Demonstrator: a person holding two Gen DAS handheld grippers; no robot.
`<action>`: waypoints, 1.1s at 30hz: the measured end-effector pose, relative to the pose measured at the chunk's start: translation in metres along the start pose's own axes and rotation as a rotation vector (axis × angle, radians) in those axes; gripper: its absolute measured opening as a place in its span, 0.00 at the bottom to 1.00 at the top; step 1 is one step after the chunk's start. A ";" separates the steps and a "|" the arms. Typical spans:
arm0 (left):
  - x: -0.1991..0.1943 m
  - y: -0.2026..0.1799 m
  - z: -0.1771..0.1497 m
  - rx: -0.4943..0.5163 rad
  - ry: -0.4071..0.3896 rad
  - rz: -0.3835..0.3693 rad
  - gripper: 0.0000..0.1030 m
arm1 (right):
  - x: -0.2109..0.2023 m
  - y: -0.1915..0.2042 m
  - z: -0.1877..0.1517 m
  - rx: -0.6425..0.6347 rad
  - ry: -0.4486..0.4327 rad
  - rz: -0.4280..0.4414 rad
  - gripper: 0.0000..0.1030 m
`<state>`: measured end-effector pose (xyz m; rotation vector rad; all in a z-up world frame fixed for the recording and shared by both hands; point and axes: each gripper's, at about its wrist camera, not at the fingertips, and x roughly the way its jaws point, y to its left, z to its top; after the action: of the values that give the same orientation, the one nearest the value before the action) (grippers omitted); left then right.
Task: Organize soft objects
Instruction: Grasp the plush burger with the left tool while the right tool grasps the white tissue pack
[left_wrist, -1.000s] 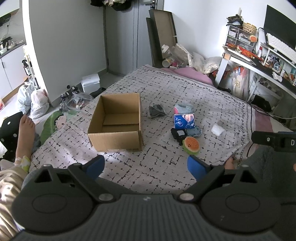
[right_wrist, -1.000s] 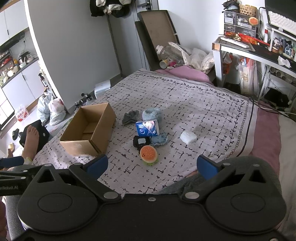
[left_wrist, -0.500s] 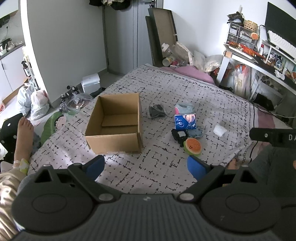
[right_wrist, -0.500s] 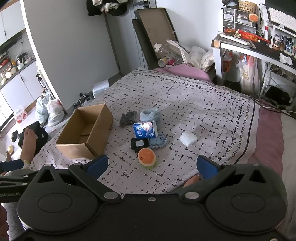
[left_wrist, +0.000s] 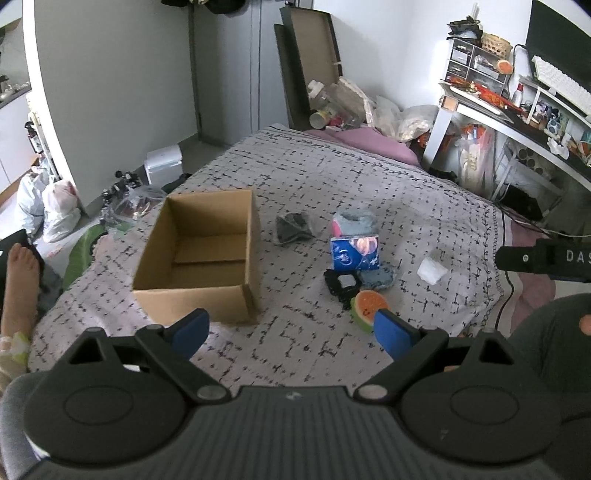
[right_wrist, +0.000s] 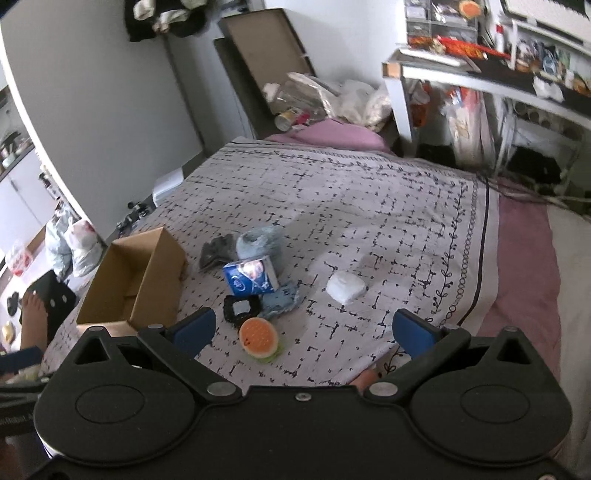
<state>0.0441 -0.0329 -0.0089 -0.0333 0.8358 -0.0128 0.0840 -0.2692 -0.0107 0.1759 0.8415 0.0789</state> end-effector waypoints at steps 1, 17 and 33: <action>0.004 -0.002 0.001 0.001 0.001 -0.002 0.92 | 0.004 -0.003 0.003 0.014 0.007 0.003 1.00; 0.074 -0.020 0.018 -0.074 0.071 -0.052 0.89 | 0.078 -0.032 0.032 0.210 0.109 0.029 0.97; 0.157 -0.041 0.020 -0.196 0.192 -0.128 0.72 | 0.161 -0.066 0.031 0.457 0.234 0.005 0.83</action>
<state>0.1648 -0.0771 -0.1105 -0.2731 1.0237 -0.0552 0.2142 -0.3152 -0.1212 0.6073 1.0848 -0.0924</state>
